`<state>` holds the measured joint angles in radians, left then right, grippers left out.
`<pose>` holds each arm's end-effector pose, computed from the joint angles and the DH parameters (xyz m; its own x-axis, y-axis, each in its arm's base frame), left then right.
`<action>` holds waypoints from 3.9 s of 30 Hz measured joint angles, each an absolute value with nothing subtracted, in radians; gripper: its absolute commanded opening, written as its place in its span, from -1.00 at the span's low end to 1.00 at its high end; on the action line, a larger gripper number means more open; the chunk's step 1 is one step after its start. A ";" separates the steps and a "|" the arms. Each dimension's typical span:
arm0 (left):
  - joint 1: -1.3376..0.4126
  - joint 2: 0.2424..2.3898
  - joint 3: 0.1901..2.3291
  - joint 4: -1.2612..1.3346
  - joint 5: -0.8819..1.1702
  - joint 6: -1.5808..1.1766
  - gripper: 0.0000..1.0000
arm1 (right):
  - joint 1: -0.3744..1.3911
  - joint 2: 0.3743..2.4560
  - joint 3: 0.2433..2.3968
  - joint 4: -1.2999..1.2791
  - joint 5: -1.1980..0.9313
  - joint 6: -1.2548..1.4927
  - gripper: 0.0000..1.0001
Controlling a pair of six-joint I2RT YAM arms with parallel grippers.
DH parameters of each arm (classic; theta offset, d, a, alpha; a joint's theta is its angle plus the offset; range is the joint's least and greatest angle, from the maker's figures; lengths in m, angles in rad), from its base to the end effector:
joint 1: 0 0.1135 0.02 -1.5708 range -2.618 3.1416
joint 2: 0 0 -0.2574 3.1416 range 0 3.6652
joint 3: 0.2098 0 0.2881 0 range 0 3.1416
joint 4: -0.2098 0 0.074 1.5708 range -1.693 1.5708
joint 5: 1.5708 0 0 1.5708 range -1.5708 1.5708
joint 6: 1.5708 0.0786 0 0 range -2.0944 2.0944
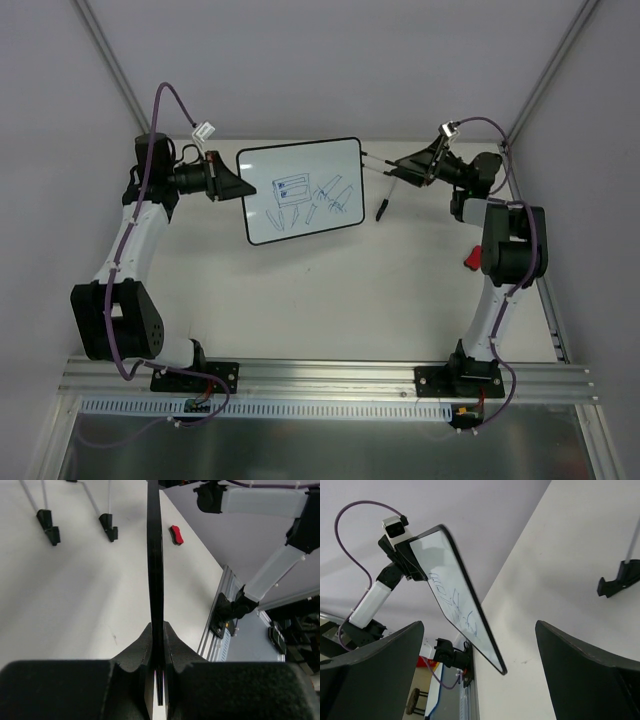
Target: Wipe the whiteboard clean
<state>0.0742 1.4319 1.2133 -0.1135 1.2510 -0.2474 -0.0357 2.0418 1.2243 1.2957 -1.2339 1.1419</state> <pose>0.3703 -0.0473 0.3337 -0.5287 -0.1165 -0.8408 0.7655 0.3625 -0.5316 0.4644 0.0576 0.2244 -0.5596 0.3208 -0.7642 -0.7616 0.1648 0.6268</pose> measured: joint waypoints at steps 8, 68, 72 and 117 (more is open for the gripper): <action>0.107 1.404 1.106 -0.118 1.103 -0.309 -1.00 | -0.094 1.991 1.161 1.100 -1.143 0.857 0.98; 0.133 1.094 0.846 -0.207 0.807 -0.453 -1.00 | -0.247 1.597 0.913 -0.297 0.114 0.095 0.01; 0.133 1.094 0.846 -0.208 0.807 -0.453 -1.00 | -0.247 1.605 0.913 -0.286 0.115 0.097 -0.05; -0.041 1.162 0.802 -0.228 0.795 -0.458 -1.00 | 0.845 1.740 1.336 -0.146 -0.147 -0.037 -0.81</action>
<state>-0.0406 1.1618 0.8024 -0.2283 0.7952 -0.4576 0.8448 1.7401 1.3361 -0.1463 -0.1474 -0.0368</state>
